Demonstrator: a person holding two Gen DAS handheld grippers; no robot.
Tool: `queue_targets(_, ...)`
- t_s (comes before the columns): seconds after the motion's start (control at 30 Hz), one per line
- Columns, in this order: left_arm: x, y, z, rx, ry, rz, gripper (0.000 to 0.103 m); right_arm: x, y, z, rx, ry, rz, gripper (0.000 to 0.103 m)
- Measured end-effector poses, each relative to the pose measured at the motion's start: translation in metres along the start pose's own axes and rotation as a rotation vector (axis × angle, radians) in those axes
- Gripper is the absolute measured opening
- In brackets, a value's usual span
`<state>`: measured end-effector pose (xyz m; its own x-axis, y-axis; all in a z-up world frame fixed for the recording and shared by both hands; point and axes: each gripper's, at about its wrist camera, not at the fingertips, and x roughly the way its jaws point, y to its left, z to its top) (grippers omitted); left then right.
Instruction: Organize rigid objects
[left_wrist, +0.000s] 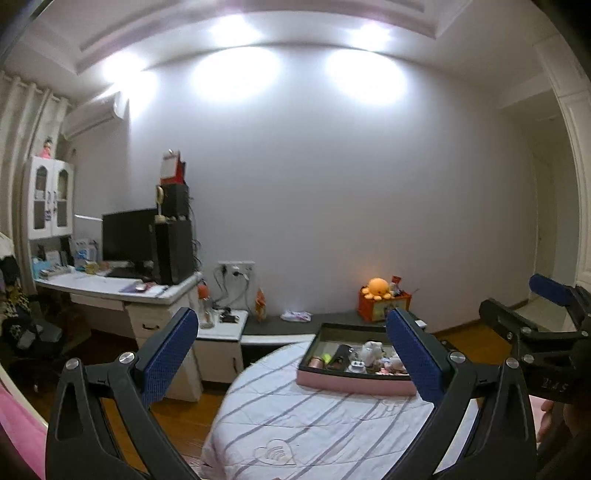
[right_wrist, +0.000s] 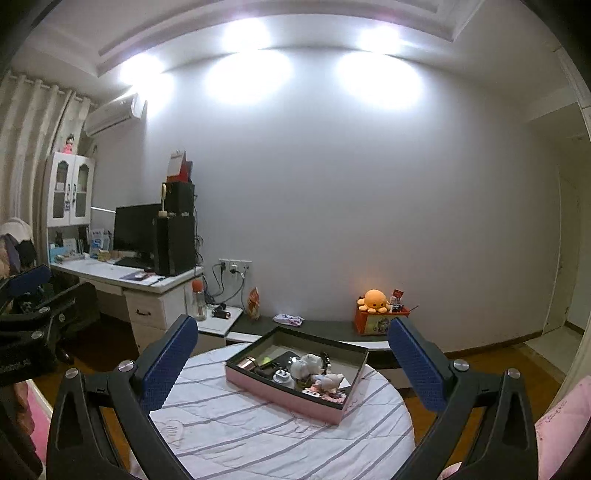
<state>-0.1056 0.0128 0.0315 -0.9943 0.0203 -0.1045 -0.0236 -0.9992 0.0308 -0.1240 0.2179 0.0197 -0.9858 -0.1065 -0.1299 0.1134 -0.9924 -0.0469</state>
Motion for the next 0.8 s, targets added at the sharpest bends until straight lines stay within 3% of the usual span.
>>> queue_targets(0.47, -0.058, 0.003, 0.009, 0.003, -0.101, 0.036, 0.103, -0.049, 0.024, 0.01, -0.017, -0.075, -0.015, 0.103)
queue_targets(0.8, -0.077, 0.005, 0.009, 0.005, -0.127, 0.037, 0.103, -0.068, 0.034, 0.011, -0.024, -0.114, 0.007, 0.103)
